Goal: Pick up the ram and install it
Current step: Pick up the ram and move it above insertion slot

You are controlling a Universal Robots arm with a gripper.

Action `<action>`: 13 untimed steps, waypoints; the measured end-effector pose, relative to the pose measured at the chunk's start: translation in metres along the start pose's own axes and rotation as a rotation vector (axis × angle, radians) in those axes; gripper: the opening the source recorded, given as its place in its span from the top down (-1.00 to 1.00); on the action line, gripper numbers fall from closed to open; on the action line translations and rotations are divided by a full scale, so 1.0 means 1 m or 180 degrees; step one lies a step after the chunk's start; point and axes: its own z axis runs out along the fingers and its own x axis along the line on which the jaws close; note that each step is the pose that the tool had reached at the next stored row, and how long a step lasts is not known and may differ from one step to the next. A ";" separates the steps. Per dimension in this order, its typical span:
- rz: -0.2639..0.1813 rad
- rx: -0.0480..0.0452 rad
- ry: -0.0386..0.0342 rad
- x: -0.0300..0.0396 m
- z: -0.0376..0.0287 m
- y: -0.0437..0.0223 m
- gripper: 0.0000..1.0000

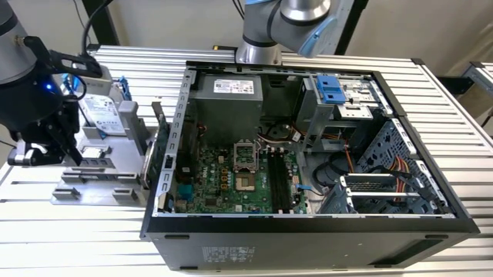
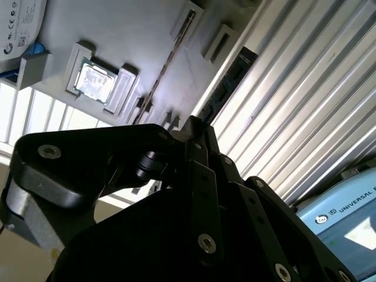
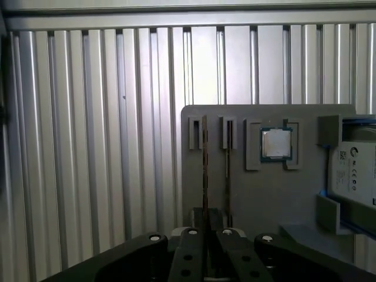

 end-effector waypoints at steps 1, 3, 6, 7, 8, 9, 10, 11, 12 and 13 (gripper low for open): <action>0.0000 0.0000 0.0000 0.0000 -0.0010 0.0000 1.00; 0.0000 0.0000 0.0000 0.0000 -0.0029 0.0000 1.00; 0.0000 0.0000 0.0000 -0.0001 -0.0058 0.0001 1.00; 0.0000 0.0000 0.0000 -0.0001 -0.0068 0.0001 1.00; -0.0001 0.0000 0.0000 0.0000 -0.0076 0.0000 1.00; -0.0001 0.0000 0.0000 0.0000 -0.0084 0.0000 1.00; -0.0001 0.0000 0.0000 -0.0001 -0.0094 0.0000 1.00; -0.0001 0.0000 0.0000 -0.0001 -0.0102 0.0000 1.00; 0.0000 0.0000 0.0000 -0.0001 -0.0111 0.0001 1.00; 0.0000 0.0000 0.0000 -0.0002 -0.0120 0.0001 1.00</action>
